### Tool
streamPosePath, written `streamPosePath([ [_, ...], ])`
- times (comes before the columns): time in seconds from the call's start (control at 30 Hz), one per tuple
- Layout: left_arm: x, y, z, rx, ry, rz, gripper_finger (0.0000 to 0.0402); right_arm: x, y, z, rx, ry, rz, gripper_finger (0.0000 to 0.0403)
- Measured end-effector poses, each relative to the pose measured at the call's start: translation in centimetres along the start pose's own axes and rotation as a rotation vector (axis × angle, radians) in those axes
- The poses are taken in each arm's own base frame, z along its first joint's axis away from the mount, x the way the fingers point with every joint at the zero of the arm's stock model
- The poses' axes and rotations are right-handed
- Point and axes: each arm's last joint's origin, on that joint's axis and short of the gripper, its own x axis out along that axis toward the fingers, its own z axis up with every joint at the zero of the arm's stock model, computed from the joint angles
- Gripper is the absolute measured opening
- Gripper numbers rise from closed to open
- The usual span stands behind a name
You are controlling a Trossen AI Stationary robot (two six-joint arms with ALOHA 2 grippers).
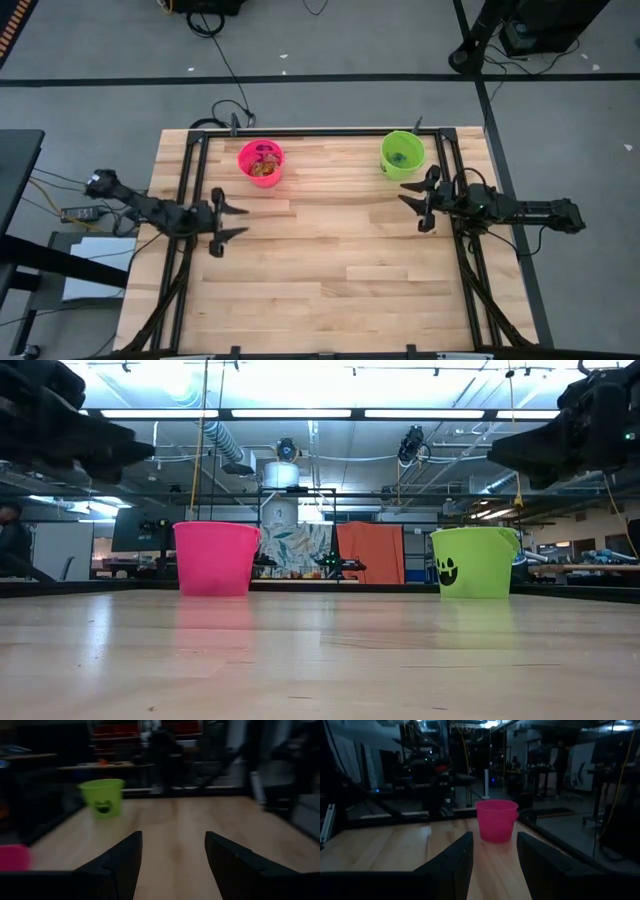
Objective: Sort candy by brand, put in halloween buckets
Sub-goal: Return to Home Position
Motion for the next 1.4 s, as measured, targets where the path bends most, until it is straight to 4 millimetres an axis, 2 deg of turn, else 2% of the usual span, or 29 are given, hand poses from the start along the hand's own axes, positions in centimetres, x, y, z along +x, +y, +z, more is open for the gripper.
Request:
streamPosePath([
  [0.23,0.6,1.8,0.0,0.048,0.010,0.179,0.0223,0.0,-0.1,0.1,-0.021,-0.009,-0.028,0.0164],
  [0.6,0.8,2.4,-0.2,0.005,0.019,0.154,0.0223,-0.1,-0.3,-0.9,-0.029,0.090,-0.098,0.0164],
  [0.93,0.8,2.4,-0.2,-0.010,0.018,0.157,0.0223,-0.1,-0.3,-0.9,0.017,0.090,-0.100,0.0164],
  [1.4,0.8,2.5,0.0,-0.009,-0.004,0.161,0.0223,0.0,-0.2,-0.8,-0.006,0.081,-0.061,0.0165],
])
